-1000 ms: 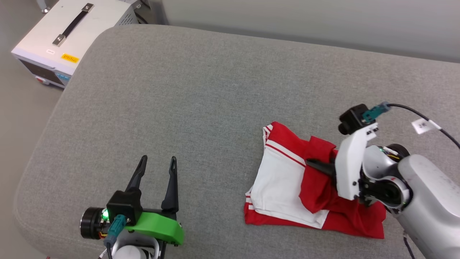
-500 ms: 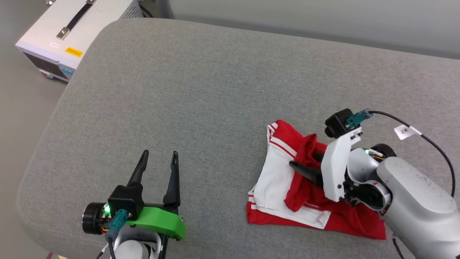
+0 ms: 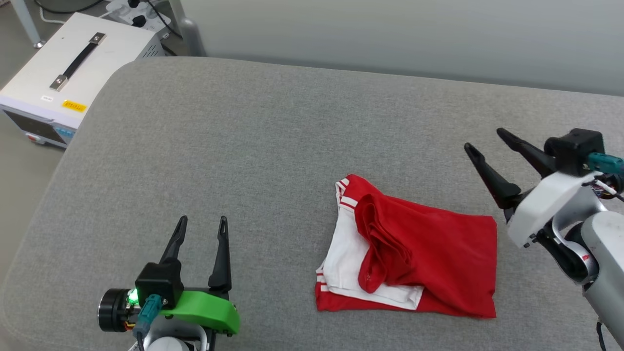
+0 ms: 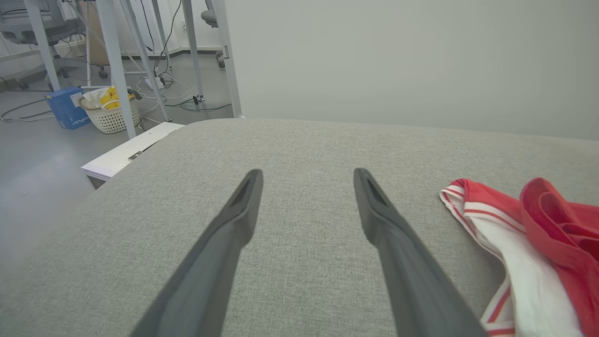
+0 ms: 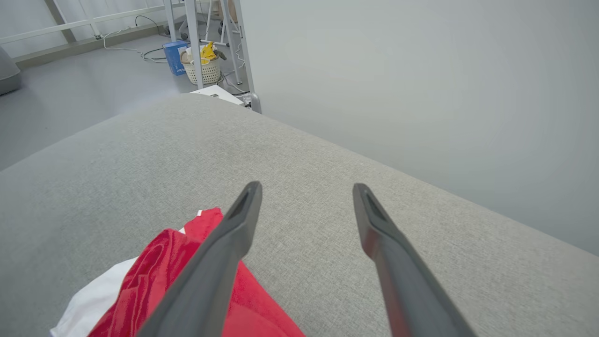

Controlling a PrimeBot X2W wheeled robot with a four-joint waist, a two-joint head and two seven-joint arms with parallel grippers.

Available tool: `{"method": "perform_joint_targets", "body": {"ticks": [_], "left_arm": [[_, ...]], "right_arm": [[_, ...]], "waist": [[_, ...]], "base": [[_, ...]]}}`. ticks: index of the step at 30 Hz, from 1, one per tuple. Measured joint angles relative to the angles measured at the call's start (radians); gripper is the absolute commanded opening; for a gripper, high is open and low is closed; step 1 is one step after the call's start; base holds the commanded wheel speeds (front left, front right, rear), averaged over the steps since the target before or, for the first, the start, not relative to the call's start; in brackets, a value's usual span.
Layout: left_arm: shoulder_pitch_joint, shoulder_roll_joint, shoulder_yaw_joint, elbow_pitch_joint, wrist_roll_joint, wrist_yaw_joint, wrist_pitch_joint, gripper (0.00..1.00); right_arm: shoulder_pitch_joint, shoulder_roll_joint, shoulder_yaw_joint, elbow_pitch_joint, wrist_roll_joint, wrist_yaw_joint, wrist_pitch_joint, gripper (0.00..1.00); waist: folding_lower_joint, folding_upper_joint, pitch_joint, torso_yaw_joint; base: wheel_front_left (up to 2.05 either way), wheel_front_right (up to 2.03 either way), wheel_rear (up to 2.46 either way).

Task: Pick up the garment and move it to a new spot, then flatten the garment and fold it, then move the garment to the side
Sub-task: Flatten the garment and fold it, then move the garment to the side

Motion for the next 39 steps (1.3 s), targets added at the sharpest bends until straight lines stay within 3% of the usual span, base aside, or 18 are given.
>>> {"method": "perform_joint_targets", "body": {"ticks": [7, 18, 27, 39], "left_arm": [[0.015, 0.000, 0.026, -0.002, 0.010, -0.004, 0.000, 1.00], [0.042, 0.000, 0.042, -0.014, 0.024, -0.017, 0.000, 1.00], [0.065, 0.000, 0.030, -0.021, 0.042, -0.029, 0.000, 1.00], [0.086, 0.000, 0.022, -0.017, 0.051, -0.029, 0.000, 1.00]], "right_arm": [[0.140, 0.095, -0.248, -0.005, -0.244, 0.000, -0.174, 1.00], [0.424, 0.340, -0.568, -0.196, -0.534, 0.000, -0.208, 1.00], [0.593, 0.462, -0.668, -0.309, -0.592, 0.000, -0.212, 1.00], [0.657, 0.492, -0.674, -0.325, -0.608, 0.000, -0.212, 1.00]], "waist": [[0.0000, 0.0000, -0.032, -0.042], [0.0000, 0.0000, -0.084, -0.076], [0.0000, 0.0000, -0.113, -0.078], [0.0000, 0.0000, -0.128, -0.084]], "base": [[0.00, 0.00, 0.00], [0.00, 0.00, 0.00], [0.00, 0.00, 0.00], [0.00, 0.00, 0.00]]}}
